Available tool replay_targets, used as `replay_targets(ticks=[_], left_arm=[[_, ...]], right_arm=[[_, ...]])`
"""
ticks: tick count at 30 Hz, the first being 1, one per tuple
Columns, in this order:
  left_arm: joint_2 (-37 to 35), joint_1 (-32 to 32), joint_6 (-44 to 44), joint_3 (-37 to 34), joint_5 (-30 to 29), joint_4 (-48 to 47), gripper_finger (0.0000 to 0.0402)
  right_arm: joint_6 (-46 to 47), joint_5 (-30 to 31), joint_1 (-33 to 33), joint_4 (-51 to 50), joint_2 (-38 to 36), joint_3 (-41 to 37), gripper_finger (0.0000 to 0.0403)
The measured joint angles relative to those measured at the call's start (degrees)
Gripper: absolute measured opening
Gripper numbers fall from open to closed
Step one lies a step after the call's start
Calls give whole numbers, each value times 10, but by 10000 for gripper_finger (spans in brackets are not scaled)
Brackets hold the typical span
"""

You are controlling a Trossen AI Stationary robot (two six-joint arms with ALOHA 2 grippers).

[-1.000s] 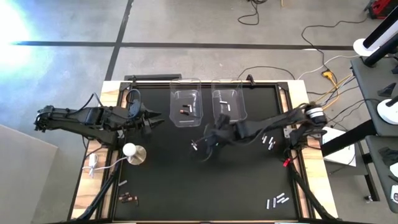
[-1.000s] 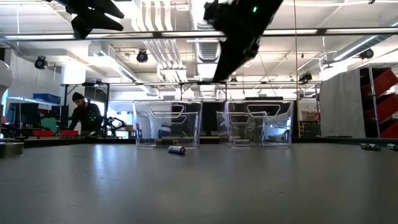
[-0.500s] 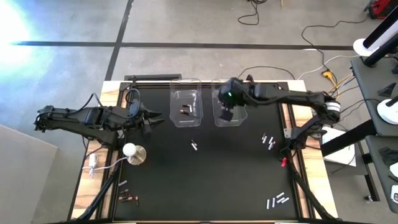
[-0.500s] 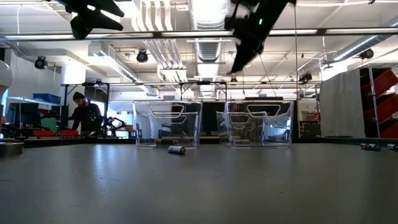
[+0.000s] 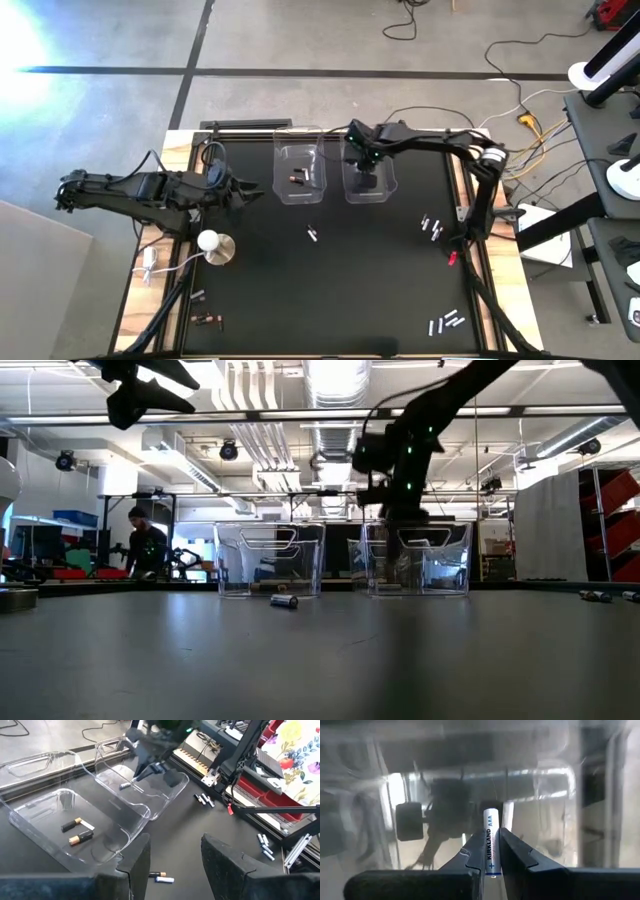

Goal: Sort batteries
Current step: Put the white battery into the right transparent bin

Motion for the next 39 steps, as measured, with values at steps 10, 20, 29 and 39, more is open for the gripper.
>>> replay_targets(ticks=[10,20,29,39], left_arm=[[1,0,-1,0,0,0,154],[1,0,-1,0,-2,0,154],[1,0,9,0,-2,0,154],[1,0,34,0,-2,0,154]], right_arm=[[-16,-10,-9,13,57,1,34],[-1,-5,-6,-5,48,11,82],[71,-5,19,-140,-10,128,142],[259,-66,185,-61,-122,129,147]])
